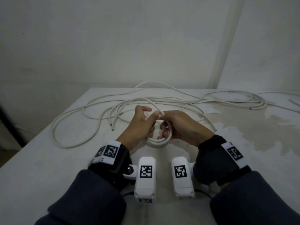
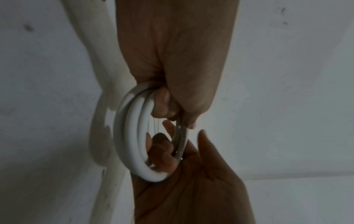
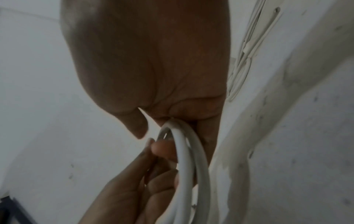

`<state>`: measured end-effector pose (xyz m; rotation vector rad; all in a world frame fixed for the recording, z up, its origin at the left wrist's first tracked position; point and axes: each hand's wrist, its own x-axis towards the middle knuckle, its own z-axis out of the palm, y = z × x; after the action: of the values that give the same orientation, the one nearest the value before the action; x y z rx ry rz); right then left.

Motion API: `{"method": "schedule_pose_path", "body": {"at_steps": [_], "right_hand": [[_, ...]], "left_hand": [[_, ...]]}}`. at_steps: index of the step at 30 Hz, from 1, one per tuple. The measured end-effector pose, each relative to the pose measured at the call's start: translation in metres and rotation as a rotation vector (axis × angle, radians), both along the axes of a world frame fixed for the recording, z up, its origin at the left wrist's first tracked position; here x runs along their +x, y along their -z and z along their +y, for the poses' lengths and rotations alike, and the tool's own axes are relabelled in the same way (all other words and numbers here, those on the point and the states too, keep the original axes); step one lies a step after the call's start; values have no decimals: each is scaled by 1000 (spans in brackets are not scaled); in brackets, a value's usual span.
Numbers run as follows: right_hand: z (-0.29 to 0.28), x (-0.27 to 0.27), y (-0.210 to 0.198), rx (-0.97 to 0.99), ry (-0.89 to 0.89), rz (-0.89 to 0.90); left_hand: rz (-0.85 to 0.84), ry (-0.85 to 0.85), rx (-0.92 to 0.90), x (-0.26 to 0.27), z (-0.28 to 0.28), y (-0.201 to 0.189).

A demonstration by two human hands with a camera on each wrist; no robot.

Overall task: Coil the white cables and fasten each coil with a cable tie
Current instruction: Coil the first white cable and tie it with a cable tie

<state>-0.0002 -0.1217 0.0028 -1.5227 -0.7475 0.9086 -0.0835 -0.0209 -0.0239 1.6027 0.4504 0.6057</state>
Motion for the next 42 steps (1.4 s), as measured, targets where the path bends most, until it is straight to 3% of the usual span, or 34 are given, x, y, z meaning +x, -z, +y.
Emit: {"method": "schedule_pose_path", "body": {"at_steps": [5,9,13,16,18,20,22,25,30,33,42], "right_hand": [[0,2,4,0,-23,-159],[-2,4,0,-2,7,-392],[-7,9,-7,46,52,-617],[-9,12,-11,148,90,-691],[-11,13,-14,236,133,-748],[-12,15,-15,333,184,-741],[-14,18,-17,421,244,-662],[-19,25,-21,564,354,-497],[-15,26,-16,577,400,-444],[-8,26,-7,571,419,-336],[7,19,10,415,371,-240]], "left_hand": [[-122,-5,166,-4,0,-1],[-102,5,266,-4,-2,-7],[57,-177,616,-2,7,-7],[188,-447,823,-2,0,-15],[96,-511,930,-1,-7,-23],[-68,-471,953,1,-8,-26],[-218,-427,874,1,-6,-28],[-273,-387,734,3,-7,-27],[-341,-79,100,7,-24,-24],[-324,41,-144,3,-24,-22],[-387,40,-417,0,-25,-23]]}}
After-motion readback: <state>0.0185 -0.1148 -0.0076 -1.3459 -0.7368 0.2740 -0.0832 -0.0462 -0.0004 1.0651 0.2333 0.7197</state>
